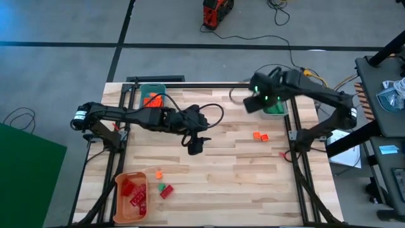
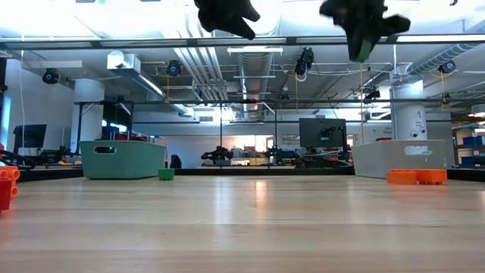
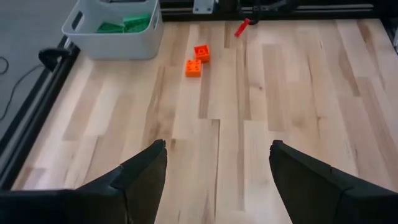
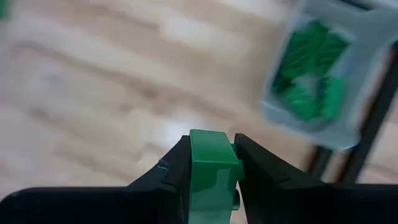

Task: Sort blocks
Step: Put the bottom right green game piece into the gray bin, then put the middle left orange game piece into the blue bin

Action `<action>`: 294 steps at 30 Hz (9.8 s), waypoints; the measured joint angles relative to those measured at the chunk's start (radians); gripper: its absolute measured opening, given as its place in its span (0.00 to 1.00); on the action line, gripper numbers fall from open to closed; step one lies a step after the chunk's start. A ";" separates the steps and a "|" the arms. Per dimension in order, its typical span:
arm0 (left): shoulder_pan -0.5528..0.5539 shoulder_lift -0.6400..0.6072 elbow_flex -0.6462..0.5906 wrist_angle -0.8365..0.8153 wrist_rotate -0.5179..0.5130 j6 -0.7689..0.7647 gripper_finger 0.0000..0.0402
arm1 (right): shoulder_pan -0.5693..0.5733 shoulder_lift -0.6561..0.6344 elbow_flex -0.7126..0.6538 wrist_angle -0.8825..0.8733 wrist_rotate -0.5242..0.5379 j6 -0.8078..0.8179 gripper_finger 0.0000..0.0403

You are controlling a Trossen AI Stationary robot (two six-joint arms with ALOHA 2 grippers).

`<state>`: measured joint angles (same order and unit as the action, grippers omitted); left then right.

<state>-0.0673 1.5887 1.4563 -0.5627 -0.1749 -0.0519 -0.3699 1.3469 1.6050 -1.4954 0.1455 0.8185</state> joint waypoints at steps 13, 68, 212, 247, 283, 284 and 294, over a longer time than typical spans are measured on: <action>0.000 -0.001 0.000 -0.064 0.000 -0.101 0.64 | -0.574 0.141 -0.016 0.082 -0.048 -0.430 0.22; -0.016 -0.161 0.000 -0.200 -0.068 -0.281 0.64 | -0.624 0.073 -0.302 0.363 -0.180 -0.481 0.56; -0.419 0.079 -0.525 -0.173 0.197 -1.768 0.42 | 0.149 -0.107 -0.304 0.596 -0.012 -0.355 0.50; -0.389 0.079 -0.436 -0.139 0.256 -1.516 0.17 | 0.149 -0.107 -0.304 0.587 -0.012 -0.320 0.50; 0.861 -0.295 -0.325 -0.568 0.115 -0.346 0.17 | 0.149 -0.107 -0.304 0.564 -0.012 -0.239 0.50; 0.861 -0.290 -0.325 -0.565 0.115 -0.344 0.17 | 0.149 -0.107 -0.304 0.564 -0.012 -0.239 0.50; 0.862 -0.253 -0.332 -0.561 0.039 -0.420 0.35 | 0.149 -0.107 -0.304 0.564 -0.012 -0.225 0.50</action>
<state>0.7948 1.3353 1.1248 -1.1237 -0.1358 -0.4721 -0.2207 1.2400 1.3010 -0.9313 0.1337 0.5930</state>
